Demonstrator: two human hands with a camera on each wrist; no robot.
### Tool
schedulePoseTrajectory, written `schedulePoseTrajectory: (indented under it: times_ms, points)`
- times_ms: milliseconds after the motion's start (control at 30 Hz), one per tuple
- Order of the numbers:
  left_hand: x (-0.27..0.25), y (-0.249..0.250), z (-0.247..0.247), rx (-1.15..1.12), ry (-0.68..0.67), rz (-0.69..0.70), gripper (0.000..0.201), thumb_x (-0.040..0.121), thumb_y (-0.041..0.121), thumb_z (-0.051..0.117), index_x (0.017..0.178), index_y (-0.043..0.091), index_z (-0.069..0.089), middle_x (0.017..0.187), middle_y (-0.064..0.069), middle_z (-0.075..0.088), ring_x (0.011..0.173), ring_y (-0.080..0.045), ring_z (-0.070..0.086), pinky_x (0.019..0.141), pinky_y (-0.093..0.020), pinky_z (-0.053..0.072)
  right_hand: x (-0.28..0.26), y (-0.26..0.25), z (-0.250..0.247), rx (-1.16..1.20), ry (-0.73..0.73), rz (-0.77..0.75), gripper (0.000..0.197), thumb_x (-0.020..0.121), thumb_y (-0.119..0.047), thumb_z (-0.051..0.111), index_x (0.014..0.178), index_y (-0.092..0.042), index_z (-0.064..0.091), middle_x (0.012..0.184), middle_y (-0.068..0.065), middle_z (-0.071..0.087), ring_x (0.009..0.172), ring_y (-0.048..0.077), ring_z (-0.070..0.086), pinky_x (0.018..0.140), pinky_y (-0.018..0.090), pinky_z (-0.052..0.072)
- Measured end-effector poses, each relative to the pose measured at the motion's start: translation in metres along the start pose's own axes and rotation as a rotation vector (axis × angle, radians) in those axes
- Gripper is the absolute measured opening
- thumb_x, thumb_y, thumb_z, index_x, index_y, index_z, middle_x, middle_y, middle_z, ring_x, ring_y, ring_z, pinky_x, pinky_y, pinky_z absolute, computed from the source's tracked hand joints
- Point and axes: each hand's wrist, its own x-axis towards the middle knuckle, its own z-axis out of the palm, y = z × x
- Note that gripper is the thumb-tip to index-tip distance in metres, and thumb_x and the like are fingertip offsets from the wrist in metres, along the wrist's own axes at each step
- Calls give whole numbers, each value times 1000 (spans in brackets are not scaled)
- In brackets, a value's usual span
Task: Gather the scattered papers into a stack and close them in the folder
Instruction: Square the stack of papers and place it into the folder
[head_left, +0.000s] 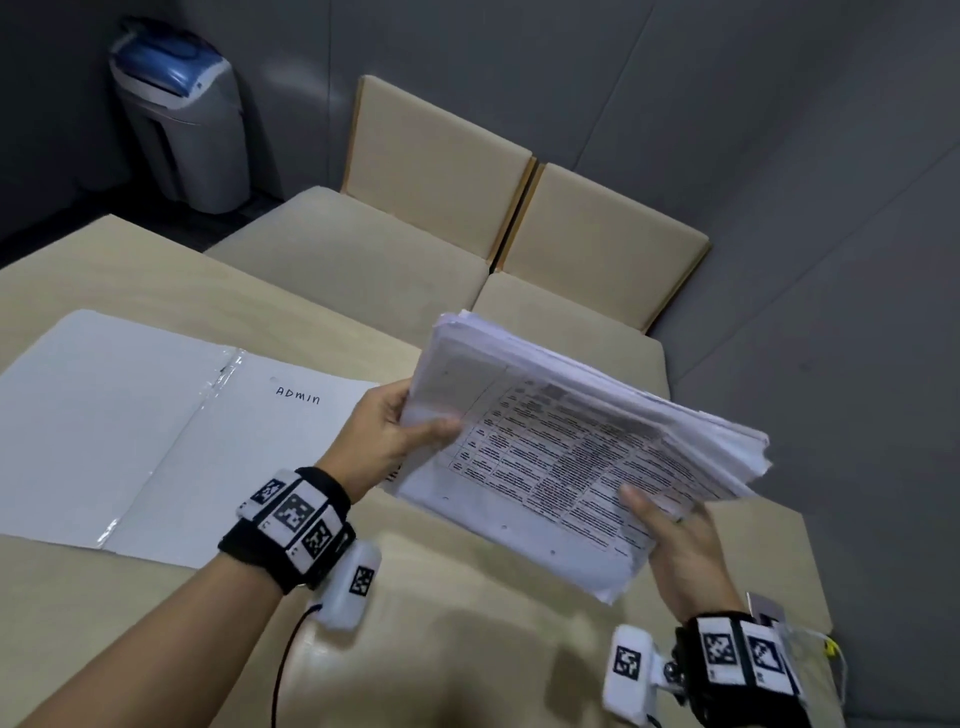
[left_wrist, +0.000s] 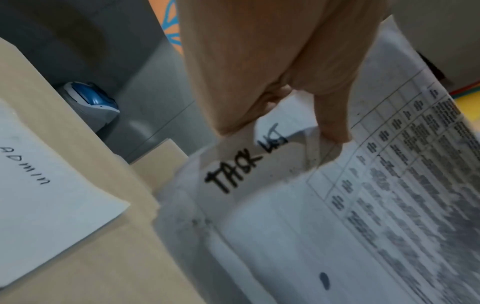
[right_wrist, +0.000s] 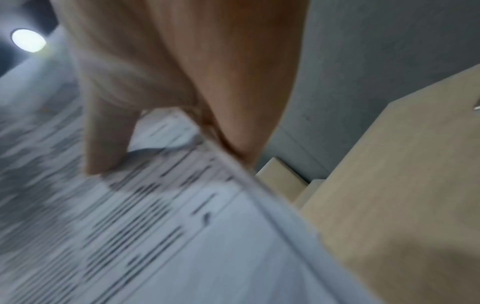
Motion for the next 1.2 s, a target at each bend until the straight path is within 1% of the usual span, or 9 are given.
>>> schedulePoseTrajectory:
  times_ms: [133,233,367,533,667,767,867,1067,1200]
  points:
    - [-8,-12,22,-24,125,40,15,77,9,79,90,14,73,84,2,77,75,-11,69,70,-27,57,-10,6,32,-11,260,-118,12,86,-20,79,92,-16,69,89,-2,78,83,13,75,79,26,59]
    - [-12,-29,35,-31,224,43,29,77,7,79,86,-13,60,72,-13,60,69,-15,54,62,-28,48,-18,24,47,14,282,-139,11,89,-14,76,92,-23,69,86,-12,77,76,-5,74,66,8,55]
    - [-15,-53,24,83,228,-71,45,66,11,90,105,11,67,99,-7,75,91,-16,72,79,-29,58,-28,53,48,-119,220,-92,47,84,-6,81,128,-12,63,119,5,74,111,22,72,97,39,58]
    - [-9,-63,9,90,250,-154,45,68,-11,78,101,18,66,90,1,75,86,-16,72,64,-20,57,-27,35,39,-304,228,-293,92,87,-5,78,151,-50,30,137,-2,57,126,21,61,102,30,51]
    - [0,-60,9,48,253,-176,30,61,-9,70,79,15,70,59,13,73,56,-1,67,49,-14,50,-23,11,38,-811,218,-562,82,91,-17,74,159,-36,33,140,3,51,105,-5,48,86,26,49]
    - [2,-67,4,58,239,-177,34,63,-16,66,75,15,73,59,9,73,56,-5,67,50,-17,53,-26,9,37,-957,194,-603,48,98,-28,64,145,-22,59,130,2,58,94,0,52,75,30,56]
    - [2,-71,-1,52,215,-187,34,63,-14,74,80,16,72,68,7,75,63,-5,70,55,-17,55,-33,22,32,-930,188,-500,41,101,-40,46,129,-22,70,125,-1,65,105,14,65,84,35,58]
    - [5,-74,-5,42,168,-213,31,68,-9,80,94,7,73,91,-10,78,78,-18,74,68,-29,60,-32,18,32,-1012,90,-449,47,105,-44,41,145,-27,56,142,-5,57,121,15,60,92,30,48]
    - [7,-76,-3,24,152,-222,30,72,11,84,100,8,74,94,-8,80,86,-23,76,75,-34,60,-32,13,38,-1072,64,-407,63,100,-54,31,152,-22,48,150,0,54,134,19,52,105,40,47]
